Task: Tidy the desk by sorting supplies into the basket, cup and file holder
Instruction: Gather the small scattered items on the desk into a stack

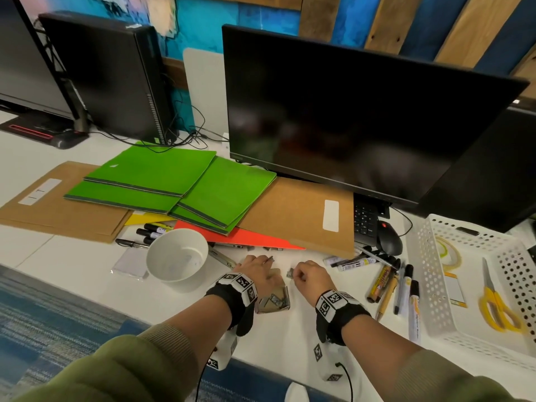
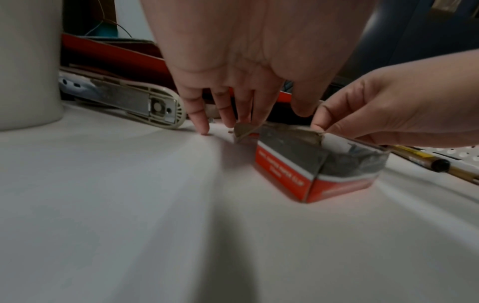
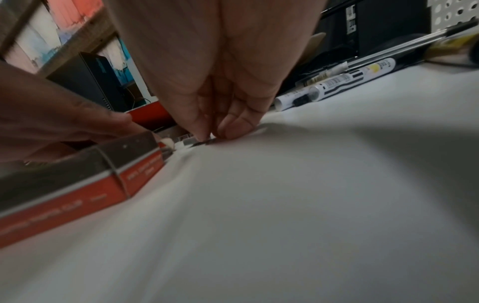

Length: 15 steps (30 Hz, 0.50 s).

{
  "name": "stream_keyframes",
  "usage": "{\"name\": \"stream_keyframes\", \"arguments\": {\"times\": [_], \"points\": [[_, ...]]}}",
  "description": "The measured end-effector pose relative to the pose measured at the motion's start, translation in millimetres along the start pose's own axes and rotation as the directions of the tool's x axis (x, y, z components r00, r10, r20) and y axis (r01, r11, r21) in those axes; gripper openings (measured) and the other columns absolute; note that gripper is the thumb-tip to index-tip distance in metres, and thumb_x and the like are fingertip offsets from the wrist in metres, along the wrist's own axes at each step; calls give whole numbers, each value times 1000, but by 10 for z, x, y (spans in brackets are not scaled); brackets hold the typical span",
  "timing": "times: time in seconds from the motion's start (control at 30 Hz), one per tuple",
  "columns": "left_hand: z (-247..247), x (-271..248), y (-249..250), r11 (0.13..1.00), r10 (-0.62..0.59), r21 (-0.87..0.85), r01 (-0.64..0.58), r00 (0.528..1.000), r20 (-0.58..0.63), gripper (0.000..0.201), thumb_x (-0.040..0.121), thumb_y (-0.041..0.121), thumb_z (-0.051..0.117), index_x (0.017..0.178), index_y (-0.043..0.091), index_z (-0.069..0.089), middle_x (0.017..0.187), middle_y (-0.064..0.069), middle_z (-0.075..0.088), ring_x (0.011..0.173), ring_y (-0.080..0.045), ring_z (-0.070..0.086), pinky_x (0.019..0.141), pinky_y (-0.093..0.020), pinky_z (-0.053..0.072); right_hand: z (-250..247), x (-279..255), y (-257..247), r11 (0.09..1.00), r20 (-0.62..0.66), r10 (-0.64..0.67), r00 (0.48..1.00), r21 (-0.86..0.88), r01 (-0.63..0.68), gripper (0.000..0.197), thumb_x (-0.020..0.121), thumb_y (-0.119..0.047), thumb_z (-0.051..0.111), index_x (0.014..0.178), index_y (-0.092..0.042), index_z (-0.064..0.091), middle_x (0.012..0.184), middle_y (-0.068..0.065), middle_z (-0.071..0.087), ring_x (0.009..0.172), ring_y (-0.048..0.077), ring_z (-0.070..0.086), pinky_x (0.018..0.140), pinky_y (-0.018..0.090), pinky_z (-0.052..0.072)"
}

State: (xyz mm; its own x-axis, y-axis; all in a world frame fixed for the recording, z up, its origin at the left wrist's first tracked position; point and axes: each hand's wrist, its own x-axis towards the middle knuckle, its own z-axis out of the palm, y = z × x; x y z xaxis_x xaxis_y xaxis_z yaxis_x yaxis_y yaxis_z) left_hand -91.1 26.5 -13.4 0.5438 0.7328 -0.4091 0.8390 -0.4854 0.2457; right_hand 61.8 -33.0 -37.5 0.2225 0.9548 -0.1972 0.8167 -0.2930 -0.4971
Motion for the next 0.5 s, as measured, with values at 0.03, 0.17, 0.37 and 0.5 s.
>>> {"name": "stream_keyframes", "arguments": {"times": [0.03,0.17,0.37,0.5], "points": [[-11,-5,-13,1000,1,-11,-1,1000,26,59,96,49,33,148,23,22,155,7,23,140,-20,22,116,-38,23,2,-8,-5,1000,-8,4,1000,12,-4,16,86,-7,50,90,-3,65,90,6,54,82,24,54,69,20,34],[-2,-56,-123,988,60,-146,-58,998,11,61,95,47,41,148,23,25,154,6,24,140,-20,23,117,-32,22,4,-61,-21,997,-64,-7,998,77,12,15,86,-8,52,86,-4,66,84,0,51,72,16,47,67,20,34],[90,-343,-290,952,151,-238,-192,972,-181,61,80,48,40,135,24,50,142,4,47,134,-17,37,112,-23,26,-50,-219,-58,984,-75,-55,996,167,67,10,84,-9,58,78,-14,65,84,-2,55,74,14,53,68,15,39],[199,-460,-345,924,239,-237,-300,937,-256,70,68,55,31,120,23,65,125,2,63,119,-20,50,105,-24,33,-103,-353,-150,957,-64,-113,992,260,126,18,81,-6,60,74,-22,61,83,-6,54,73,5,51,66,5,36]]}}
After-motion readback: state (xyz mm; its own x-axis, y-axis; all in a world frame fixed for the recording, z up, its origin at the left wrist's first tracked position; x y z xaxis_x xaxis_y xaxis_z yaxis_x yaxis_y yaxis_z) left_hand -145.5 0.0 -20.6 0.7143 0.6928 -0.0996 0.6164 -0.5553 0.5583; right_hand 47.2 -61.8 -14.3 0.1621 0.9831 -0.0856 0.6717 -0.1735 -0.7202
